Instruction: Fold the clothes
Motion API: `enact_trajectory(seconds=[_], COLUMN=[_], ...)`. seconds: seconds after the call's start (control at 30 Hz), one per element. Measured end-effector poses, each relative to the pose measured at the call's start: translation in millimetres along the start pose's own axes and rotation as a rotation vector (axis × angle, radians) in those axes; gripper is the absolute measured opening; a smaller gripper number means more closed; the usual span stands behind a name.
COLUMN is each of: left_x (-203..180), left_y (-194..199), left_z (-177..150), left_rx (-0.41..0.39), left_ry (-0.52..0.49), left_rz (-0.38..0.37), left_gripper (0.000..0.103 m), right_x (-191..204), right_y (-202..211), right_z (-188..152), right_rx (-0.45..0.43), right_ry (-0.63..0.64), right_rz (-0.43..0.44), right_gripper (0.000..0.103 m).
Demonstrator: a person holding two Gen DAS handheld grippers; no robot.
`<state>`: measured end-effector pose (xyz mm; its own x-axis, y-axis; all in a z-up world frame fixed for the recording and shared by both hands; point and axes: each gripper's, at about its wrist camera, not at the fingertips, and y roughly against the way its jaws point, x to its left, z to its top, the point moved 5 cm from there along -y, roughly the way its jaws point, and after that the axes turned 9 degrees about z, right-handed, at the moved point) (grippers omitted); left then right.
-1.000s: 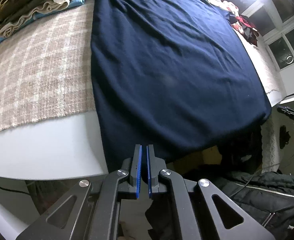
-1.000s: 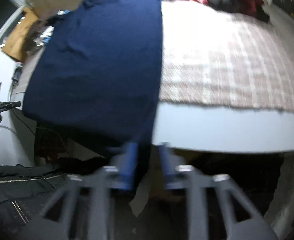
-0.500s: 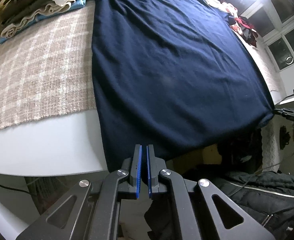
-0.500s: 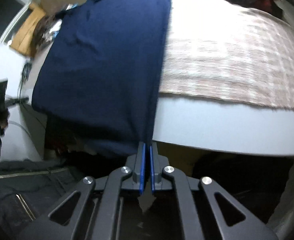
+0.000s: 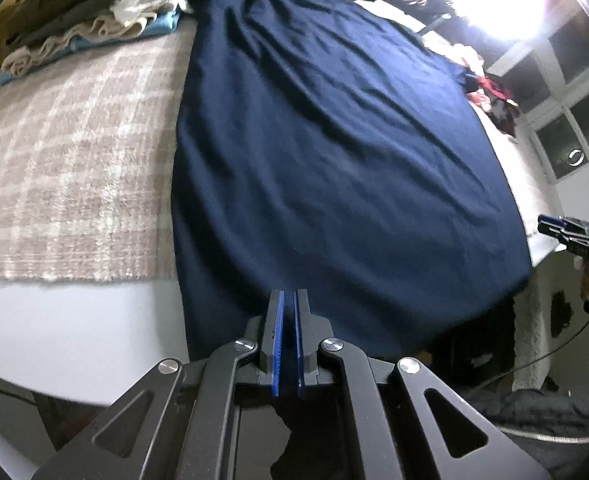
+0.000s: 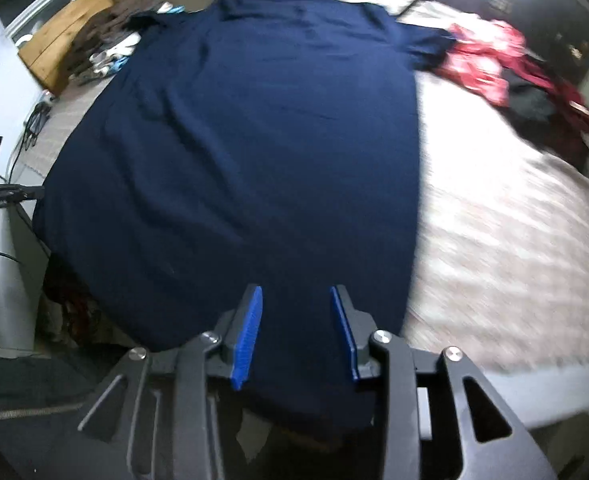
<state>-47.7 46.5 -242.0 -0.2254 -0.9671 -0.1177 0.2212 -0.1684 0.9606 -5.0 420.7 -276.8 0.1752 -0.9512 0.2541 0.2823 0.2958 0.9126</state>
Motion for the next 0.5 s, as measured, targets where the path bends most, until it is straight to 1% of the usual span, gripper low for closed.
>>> enact_trajectory(seconds=[0.03, 0.1, 0.13, 0.2, 0.23, 0.27, 0.3, 0.33, 0.37, 0.4, 0.43, 0.47, 0.5], left_x=[4.1, 13.5, 20.0, 34.1, 39.6, 41.6, 42.9, 44.1, 44.6, 44.8, 45.1, 45.4, 45.6], left_y=[-1.4, -1.2, 4.1, 17.5, 28.4, 41.6, 55.0, 68.5, 77.3, 85.0, 89.2, 92.7, 96.2], left_z=[-0.9, -2.8, 1.6, 13.1, 25.0, 44.2, 64.8, 85.4, 106.4, 127.6, 153.0, 179.5, 206.0], left_rx=[0.007, 0.018, 0.015, 0.005, -0.013, -0.041, -0.072, -0.102, -0.131, -0.160, -0.189, -0.218, -0.247], left_ry=[-0.003, -0.008, -0.007, -0.002, -0.010, -0.043, -0.081, -0.120, -0.159, -0.198, -0.240, -0.283, -0.326], left_rz=[0.006, 0.009, 0.015, 0.032, 0.028, 0.025, 0.021, 0.018, 0.032, 0.051, 0.078, 0.106, 0.134], left_gripper=[0.002, 0.007, 0.006, 0.003, 0.003, 0.004, 0.008, 0.016, 0.021, 0.029, 0.031, 0.031, 0.031], right_x=[6.3, -1.6, -5.8, -6.4, -3.6, -0.8, 7.9, 16.6, 25.4, 38.3, 51.3, 64.3, 71.7], right_y=[-16.6, -39.5, -47.3, -37.9, -25.7, -13.5, 1.2, 15.9, 30.6, 41.5, 52.4, 63.5, 81.2], right_z=[11.0, 7.3, 7.9, 21.2, 37.7, 54.3, 79.4, 104.6, 129.7, 158.4, 187.1, 215.6, 219.2], right_rx=[0.013, 0.097, 0.140, 0.138, 0.116, 0.092, 0.059, 0.025, -0.008, -0.045, -0.083, -0.120, -0.146], right_ry=[0.006, -0.006, -0.017, -0.043, -0.049, -0.055, -0.038, -0.020, -0.002, 0.025, 0.052, 0.079, 0.101], right_rz=[0.014, -0.010, -0.025, -0.012, -0.008, -0.005, 0.000, 0.005, 0.011, 0.015, 0.019, 0.023, 0.038], right_gripper=[0.035, 0.035, 0.035, 0.035, 0.035, 0.035, 0.035, 0.035, 0.035, 0.039, 0.044, 0.059, 0.065])
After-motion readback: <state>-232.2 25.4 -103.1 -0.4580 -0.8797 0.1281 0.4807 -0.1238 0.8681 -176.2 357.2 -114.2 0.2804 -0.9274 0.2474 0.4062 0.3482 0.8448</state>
